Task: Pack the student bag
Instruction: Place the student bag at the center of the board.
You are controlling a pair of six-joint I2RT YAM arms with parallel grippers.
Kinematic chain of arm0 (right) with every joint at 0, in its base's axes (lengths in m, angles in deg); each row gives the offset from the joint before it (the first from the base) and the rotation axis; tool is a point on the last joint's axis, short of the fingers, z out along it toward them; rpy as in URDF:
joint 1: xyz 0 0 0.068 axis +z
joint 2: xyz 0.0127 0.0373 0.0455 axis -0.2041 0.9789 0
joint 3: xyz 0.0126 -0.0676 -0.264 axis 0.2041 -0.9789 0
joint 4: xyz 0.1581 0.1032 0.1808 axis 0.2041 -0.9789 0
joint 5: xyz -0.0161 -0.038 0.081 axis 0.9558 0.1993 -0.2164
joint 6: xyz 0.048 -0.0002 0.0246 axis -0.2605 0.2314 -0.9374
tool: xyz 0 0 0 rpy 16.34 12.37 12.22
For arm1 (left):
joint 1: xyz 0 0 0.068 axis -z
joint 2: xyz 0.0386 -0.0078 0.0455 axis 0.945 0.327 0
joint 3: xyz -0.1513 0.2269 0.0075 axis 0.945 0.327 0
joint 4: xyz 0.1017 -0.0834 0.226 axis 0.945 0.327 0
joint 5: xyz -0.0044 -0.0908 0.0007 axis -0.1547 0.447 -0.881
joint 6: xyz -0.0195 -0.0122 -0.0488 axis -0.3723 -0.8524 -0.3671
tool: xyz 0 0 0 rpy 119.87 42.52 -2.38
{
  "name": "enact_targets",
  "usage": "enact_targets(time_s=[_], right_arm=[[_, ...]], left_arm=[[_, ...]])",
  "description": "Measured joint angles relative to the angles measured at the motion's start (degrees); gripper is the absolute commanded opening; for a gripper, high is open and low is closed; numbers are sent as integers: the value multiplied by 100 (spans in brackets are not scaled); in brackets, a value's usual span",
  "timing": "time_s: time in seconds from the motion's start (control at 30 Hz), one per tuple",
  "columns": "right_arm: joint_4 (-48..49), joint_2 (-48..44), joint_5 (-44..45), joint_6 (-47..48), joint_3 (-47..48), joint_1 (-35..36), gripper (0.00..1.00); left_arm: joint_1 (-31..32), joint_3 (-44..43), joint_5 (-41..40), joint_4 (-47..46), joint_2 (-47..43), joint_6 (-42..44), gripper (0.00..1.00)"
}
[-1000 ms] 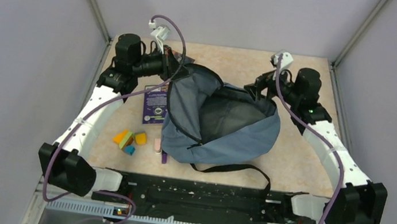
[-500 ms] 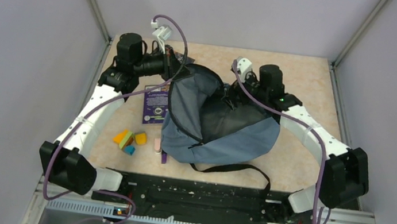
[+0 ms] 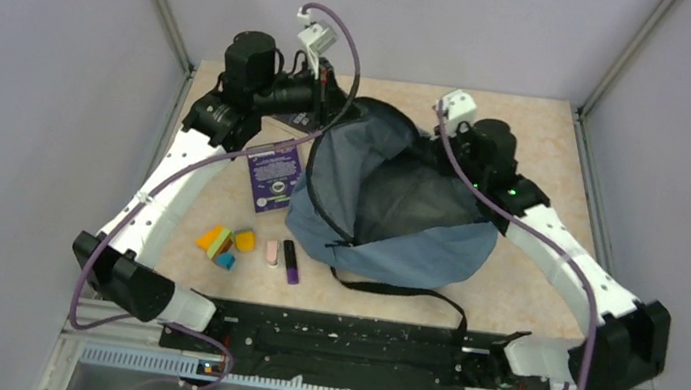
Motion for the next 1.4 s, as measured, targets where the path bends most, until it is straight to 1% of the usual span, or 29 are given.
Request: enact_targets(time_s=[0.17, 0.27, 0.37, 0.43, 0.6, 0.7, 0.87, 0.9, 0.97, 1.0, 1.03, 1.07, 1.13, 1.17, 1.27, 1.4], right_arm=[[-11, -1340, 1349, -511, -79, -79, 0], [201, -1858, 2159, -903, -299, -197, 0], [492, -2271, 2881, -1366, -916, -330, 0], [767, -2590, 3383, -1733, -1683, -409, 0], [1016, -2863, 4251, -2505, -2951, -566, 0], [1182, -2874, 4568, -2863, -3272, -616, 0], [1519, -2780, 4638, -3314, -3541, -625, 0], [1561, -2719, 4634, -3381, -3574, -627, 6], [1609, -2553, 4575, -3547, -3644, -645, 29], [1606, -2492, 4540, -3637, -3661, -649, 41], [1589, -2446, 4509, -3700, -3685, -649, 50], [1526, -2426, 4474, -3748, -3694, -651, 57], [1451, -2435, 4413, -3794, -3698, -651, 71], [1445, -2450, 4398, -3834, -3698, -651, 76], [1314, -2675, 4218, -3797, -3696, -651, 80], [1099, -3036, 3934, -3786, -3652, -651, 83]], left_arm=[[446, -1005, -205, -105, 457, 61, 0], [667, -1440, -280, -426, 870, 35, 0], [841, -1598, -282, -870, 1394, 9, 0], [953, -1665, -278, -1147, 1921, -2, 0], [1115, -2039, -175, -1554, 3379, -151, 0], [1154, -2341, -46, -1805, 4157, -273, 0], [1167, -2951, 92, -2006, 5014, -319, 1], [1167, -3095, 96, -2061, 5145, -321, 9], [1167, -3344, 59, -2188, 5353, -310, 44], [1167, -3462, -42, -2249, 5464, -302, 56], [1167, -3532, -136, -2304, 5536, -229, 64], [1158, -3593, -271, -2361, 5615, -190, 71], [1126, -3626, -509, -2406, 5713, -98, 78], [1108, -3626, -612, -2391, 5748, -85, 85], [1060, -3578, -841, -2374, 5737, 42, 90], [1025, -2983, -903, -2459, 5274, 170, 92]])
